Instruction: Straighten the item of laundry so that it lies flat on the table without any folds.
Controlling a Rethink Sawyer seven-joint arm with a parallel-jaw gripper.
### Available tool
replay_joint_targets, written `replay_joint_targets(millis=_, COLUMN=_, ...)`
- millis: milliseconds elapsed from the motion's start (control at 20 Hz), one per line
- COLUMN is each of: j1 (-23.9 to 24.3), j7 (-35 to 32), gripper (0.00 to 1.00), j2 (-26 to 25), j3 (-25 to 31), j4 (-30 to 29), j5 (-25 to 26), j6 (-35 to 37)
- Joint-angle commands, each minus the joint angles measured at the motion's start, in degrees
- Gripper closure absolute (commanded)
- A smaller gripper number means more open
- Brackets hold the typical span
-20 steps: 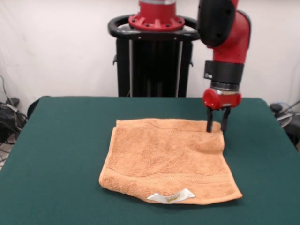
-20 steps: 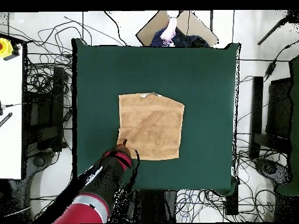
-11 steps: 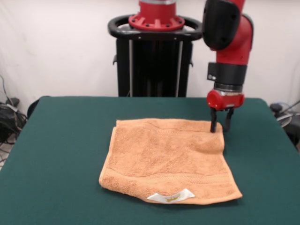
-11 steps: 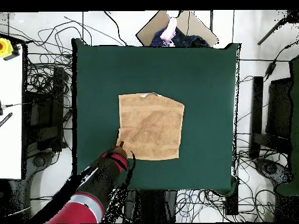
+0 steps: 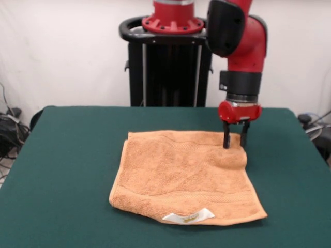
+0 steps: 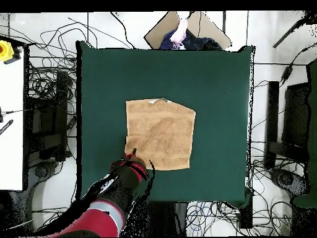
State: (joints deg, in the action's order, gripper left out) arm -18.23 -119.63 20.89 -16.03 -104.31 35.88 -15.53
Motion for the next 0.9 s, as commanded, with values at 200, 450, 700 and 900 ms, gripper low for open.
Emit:
replay_joint_targets(millis=200, j1=1.3, j7=-4.0, gripper=0.00, j2=-0.6, j3=-1.4, j4=0.0, j5=-0.5, j6=-1.4)
replay_joint_targets(millis=450, j1=1.7, j7=-3.8, gripper=0.00, j2=-0.9, j3=-1.6, j4=0.1, j5=-0.3, j6=-1.4)
replay_joint_targets(millis=700, j1=0.7, j7=-4.2, gripper=0.00, j2=-1.6, j3=-3.0, j4=0.0, j5=-1.6, j6=-2.4)
replay_joint_targets(millis=900, j1=-3.7, j7=-4.2, gripper=0.00, j2=-5.8, j3=-8.4, j4=0.8, j5=-6.0, j6=-6.6)
